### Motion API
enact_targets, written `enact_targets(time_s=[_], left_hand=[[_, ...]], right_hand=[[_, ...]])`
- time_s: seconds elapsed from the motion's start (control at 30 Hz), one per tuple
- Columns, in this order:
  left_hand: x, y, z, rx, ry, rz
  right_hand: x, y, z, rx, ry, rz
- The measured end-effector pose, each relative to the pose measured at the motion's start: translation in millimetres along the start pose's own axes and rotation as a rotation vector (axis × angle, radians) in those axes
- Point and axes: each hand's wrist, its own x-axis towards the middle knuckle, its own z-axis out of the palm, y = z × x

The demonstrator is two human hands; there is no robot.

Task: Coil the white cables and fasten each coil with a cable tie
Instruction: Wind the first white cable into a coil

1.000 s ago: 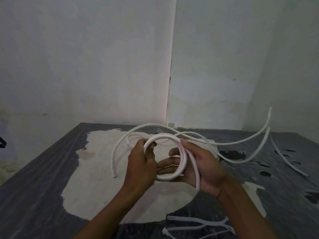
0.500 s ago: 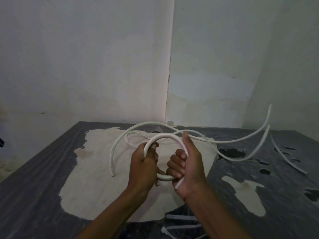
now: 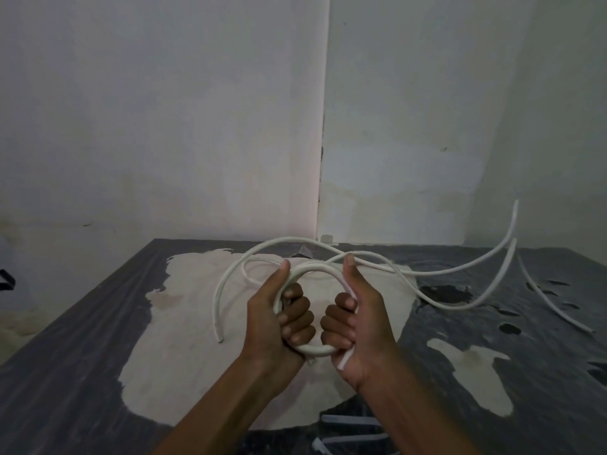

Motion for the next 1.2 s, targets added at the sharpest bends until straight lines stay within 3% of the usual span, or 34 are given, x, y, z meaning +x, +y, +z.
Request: enact_targets(time_s=[0.13,0.23,0.4,0.53,0.6,0.7,0.87,1.2], left_hand=[[0,-5,4,0.032,0.117,0.041],[3,2,1,0.076,0.167,-0.02],[7,19,-8,0.238,0.182,-0.129],[4,18,-4,0.416,0.105,-0.221],[3,14,-1,0.496,0.065,-0.244],[2,12,1,0.496,0.062,-0.239],[2,15,1,0.269,0.073,-0.146],[2,-2,7,0.089,0.064,0.068]], right_hand=[[1,5,-1,-0.027,-0.01,-0.054],[2,9,-1,-0.172,-0.005,-0.133],[9,13,-6,-0.783,0.026,-0.436],[8,-14,-15,-0.787,-0.205,-0.301],[8,-22,-23,-0.975,-0.304,-0.416],[12,-16,-27,-1.204,-0.303,-0.639],[13,-1,-20,-1.033,-0.138,-0.744],[10,32,-1,-0.648,0.3,-0.635]])
